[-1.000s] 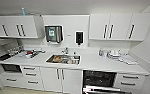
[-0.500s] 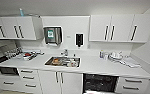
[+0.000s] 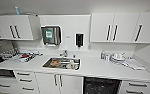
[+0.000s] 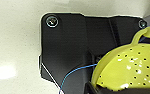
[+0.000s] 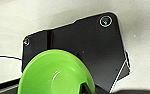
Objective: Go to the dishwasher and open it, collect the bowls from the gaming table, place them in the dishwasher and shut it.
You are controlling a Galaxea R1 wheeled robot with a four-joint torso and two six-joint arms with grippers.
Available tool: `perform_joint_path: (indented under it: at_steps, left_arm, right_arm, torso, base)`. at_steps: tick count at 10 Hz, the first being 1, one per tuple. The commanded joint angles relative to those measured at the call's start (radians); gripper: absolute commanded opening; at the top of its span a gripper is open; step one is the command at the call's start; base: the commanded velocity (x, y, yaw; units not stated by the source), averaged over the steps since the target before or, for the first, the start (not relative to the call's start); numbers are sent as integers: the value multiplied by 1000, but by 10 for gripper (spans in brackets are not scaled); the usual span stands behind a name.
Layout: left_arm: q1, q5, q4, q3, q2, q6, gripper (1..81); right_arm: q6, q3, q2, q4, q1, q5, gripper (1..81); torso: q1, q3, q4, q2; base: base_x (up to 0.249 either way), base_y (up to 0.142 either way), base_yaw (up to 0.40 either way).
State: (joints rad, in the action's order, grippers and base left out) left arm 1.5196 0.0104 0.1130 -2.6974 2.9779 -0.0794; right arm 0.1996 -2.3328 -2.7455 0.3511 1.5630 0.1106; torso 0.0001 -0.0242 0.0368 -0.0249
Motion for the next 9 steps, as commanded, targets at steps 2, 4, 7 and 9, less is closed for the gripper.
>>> perform_joint_path:
  at_steps: [2, 4, 7, 9]
  left_arm:
    - [-39, -56, 11, -1, -6, 3, 10]
    - [-38, -56, 11, -1, -6, 3, 10]
    - [-38, -56, 11, -1, -6, 3, 10]
    - [-37, -56, 11, -1, -8, 3, 10]
  right_arm:
    - [1, 7, 21, -6, -43, -60, 10]
    - [3, 7, 21, -6, -43, -60, 10]
    - [3, 7, 19, -7, -46, -60, 10]
    - [3, 7, 18, -9, -48, -60, 10]
  torso:
    - [0, 0, 0, 0]
    - [0, 0, 0, 0]
    - [0, 0, 0, 0]
    - [0, 0, 0, 0]
  base:
    - [162, 0, 0]
    - [162, 0, 0]
    - [162, 0, 0]
    - [158, 0, 0]
